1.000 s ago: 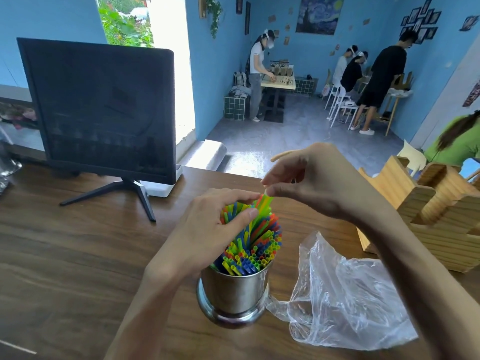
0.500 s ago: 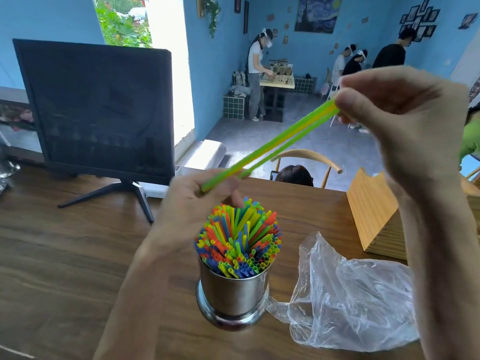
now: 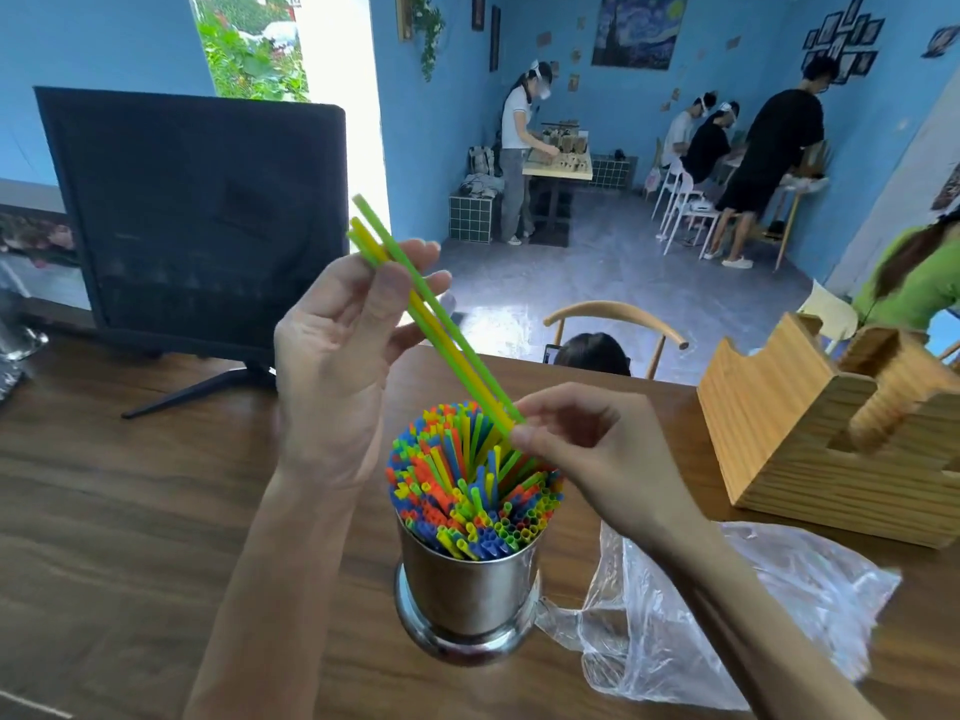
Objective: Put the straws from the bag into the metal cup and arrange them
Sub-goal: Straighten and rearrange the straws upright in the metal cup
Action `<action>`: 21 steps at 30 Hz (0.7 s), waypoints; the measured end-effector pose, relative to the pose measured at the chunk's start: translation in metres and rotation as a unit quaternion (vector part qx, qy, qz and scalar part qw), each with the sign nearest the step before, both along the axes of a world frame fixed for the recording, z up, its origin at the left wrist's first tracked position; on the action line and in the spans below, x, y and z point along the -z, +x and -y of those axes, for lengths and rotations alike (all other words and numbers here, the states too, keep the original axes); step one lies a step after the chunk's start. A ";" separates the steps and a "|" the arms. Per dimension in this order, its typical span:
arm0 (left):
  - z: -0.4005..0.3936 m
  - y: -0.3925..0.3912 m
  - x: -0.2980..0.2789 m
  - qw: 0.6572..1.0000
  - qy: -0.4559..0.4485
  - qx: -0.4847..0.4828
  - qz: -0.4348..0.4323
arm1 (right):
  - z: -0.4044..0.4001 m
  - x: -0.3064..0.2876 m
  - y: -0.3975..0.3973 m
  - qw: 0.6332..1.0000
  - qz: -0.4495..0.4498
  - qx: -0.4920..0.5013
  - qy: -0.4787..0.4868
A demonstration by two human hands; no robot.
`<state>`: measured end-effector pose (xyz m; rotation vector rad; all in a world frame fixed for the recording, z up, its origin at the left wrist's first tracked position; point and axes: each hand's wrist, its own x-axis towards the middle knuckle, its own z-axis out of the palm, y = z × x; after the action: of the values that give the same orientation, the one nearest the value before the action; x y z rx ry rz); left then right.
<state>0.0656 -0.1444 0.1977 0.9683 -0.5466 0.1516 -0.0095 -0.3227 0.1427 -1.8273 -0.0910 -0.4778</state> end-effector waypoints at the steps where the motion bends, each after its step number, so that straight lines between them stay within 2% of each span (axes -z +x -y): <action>1: 0.002 -0.002 -0.002 0.999 0.025 -0.018 0.020 | -0.003 0.002 0.000 0.999 0.008 0.011 -0.036; 5: 0.002 -0.006 -0.006 0.985 0.117 -0.071 0.103 | -0.007 0.006 -0.001 0.986 0.004 0.029 -0.167; 8: 0.000 -0.004 -0.005 0.972 0.168 -0.080 0.144 | -0.010 0.006 0.000 0.977 -0.012 0.019 -0.212; 15: 0.004 -0.005 0.005 0.967 0.207 -0.081 0.128 | -0.014 -0.001 0.004 0.987 0.017 0.007 -0.161; 21: 0.008 -0.004 0.024 0.933 0.296 -0.136 0.151 | -0.012 0.003 0.009 0.985 0.033 0.022 -0.166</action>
<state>0.0617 -0.1527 0.1740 1.6277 -0.7598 0.4037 -0.0007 -0.3104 0.1399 -2.1425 -0.1853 -0.5807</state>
